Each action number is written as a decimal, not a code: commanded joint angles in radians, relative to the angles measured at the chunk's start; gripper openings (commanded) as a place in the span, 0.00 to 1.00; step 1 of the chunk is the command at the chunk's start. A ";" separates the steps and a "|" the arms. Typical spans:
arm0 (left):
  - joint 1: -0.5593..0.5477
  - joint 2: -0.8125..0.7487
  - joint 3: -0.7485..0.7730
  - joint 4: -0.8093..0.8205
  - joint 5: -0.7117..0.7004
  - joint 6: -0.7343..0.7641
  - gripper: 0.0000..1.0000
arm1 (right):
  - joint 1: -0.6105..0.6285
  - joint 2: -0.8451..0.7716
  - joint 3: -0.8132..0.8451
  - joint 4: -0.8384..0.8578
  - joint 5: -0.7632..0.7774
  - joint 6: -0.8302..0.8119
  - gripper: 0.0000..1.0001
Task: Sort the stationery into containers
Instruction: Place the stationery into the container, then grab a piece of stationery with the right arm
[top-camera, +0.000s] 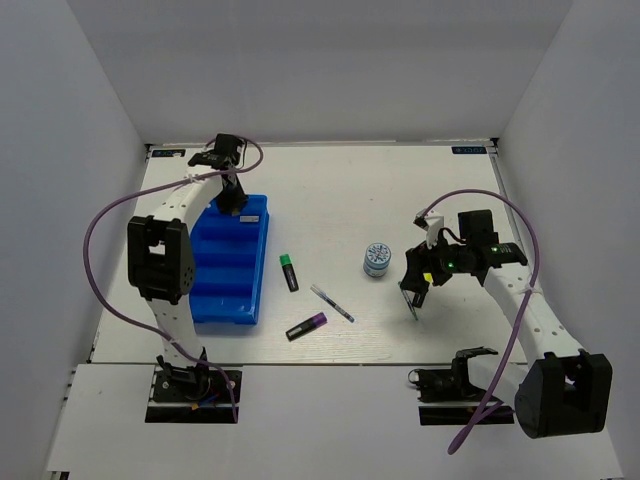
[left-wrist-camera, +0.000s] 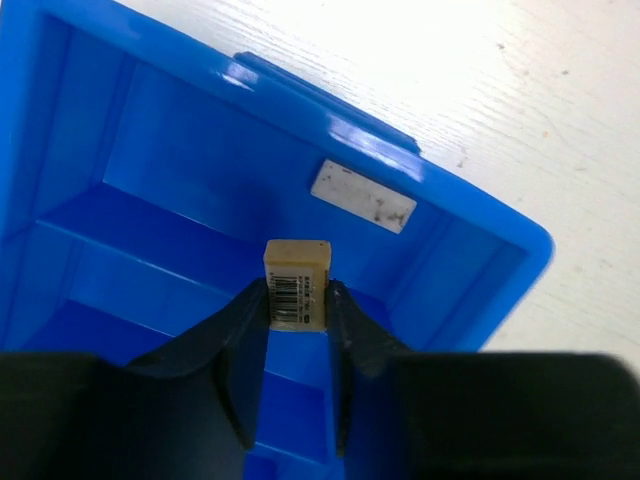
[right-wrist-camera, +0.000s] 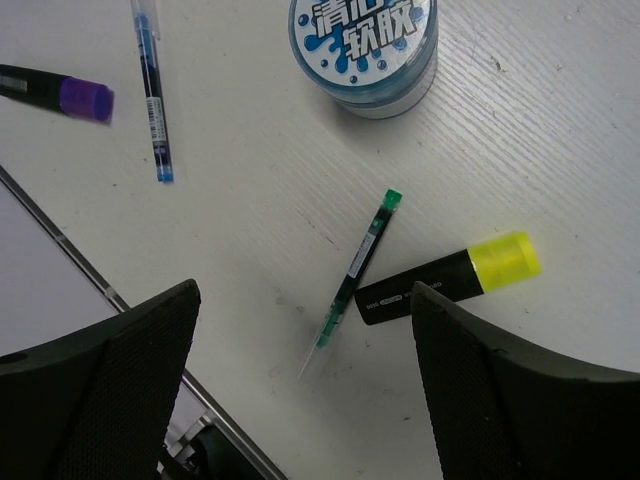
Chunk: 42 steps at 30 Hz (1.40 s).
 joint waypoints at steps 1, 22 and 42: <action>0.017 0.011 0.040 0.014 -0.008 -0.013 0.42 | 0.002 0.004 0.020 0.024 0.019 0.006 0.88; 0.003 -0.611 -0.418 0.075 0.276 0.080 0.53 | 0.161 0.351 0.235 0.039 -0.018 -0.052 0.90; -0.001 -1.202 -0.776 -0.108 0.328 0.085 0.70 | 0.361 0.653 0.370 0.217 0.359 0.007 0.90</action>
